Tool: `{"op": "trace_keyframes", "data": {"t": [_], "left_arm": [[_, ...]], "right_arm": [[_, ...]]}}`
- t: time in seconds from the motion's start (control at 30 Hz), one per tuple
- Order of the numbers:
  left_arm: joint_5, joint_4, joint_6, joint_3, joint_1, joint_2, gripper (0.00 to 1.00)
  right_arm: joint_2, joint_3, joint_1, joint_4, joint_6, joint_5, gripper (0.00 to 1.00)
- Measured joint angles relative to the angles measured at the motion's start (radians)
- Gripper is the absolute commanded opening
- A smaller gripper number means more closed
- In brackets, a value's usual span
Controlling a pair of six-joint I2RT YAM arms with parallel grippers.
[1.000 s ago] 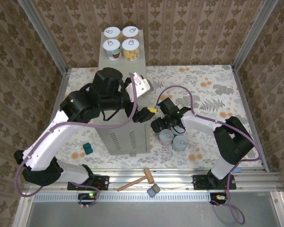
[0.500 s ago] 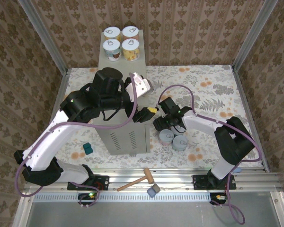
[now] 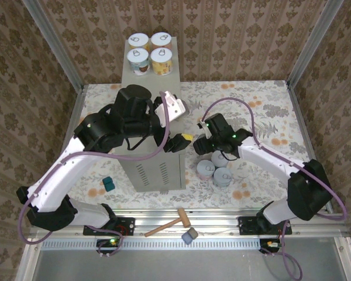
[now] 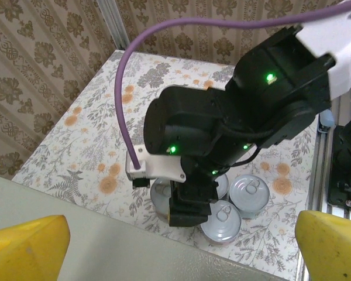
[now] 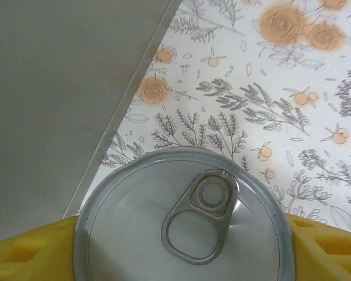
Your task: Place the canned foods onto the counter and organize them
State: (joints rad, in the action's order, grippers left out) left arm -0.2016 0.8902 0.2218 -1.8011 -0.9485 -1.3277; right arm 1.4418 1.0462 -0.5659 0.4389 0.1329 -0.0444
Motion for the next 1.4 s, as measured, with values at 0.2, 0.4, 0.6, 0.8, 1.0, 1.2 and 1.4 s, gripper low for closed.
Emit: {"op": "trace_keyframes", "data": {"t": [0.2,0.4,0.6,0.8,1.0,1.2,1.4], "left_arm": [[0.002,0.001,0.005,0.004,0.0,0.023,1.0],[0.006,0.002,0.011,0.016,0.0,0.051,1.0],[0.019,0.006,0.019,0.028,0.0,0.077,1.0],[0.032,0.008,0.028,0.033,0.001,0.106,1.0],[0.043,0.037,0.045,0.035,0.001,0.141,1.0],[0.054,0.069,0.058,0.037,0.001,0.177,1.0],[0.072,0.079,0.064,0.052,0.001,0.209,1.0]], "right_arm": [[-0.095,0.089,0.019,0.085,-0.019,0.005,0.73],[-0.14,0.233,0.027,0.178,-0.06,0.034,0.73],[-0.145,0.368,0.03,0.276,-0.099,0.076,0.73],[-0.147,0.505,0.031,0.357,-0.121,0.153,0.73],[-0.144,0.636,0.031,0.427,-0.143,0.23,0.72],[-0.114,0.759,0.031,0.484,-0.157,0.309,0.72],[-0.053,0.874,0.013,0.551,-0.163,0.342,0.71]]}}
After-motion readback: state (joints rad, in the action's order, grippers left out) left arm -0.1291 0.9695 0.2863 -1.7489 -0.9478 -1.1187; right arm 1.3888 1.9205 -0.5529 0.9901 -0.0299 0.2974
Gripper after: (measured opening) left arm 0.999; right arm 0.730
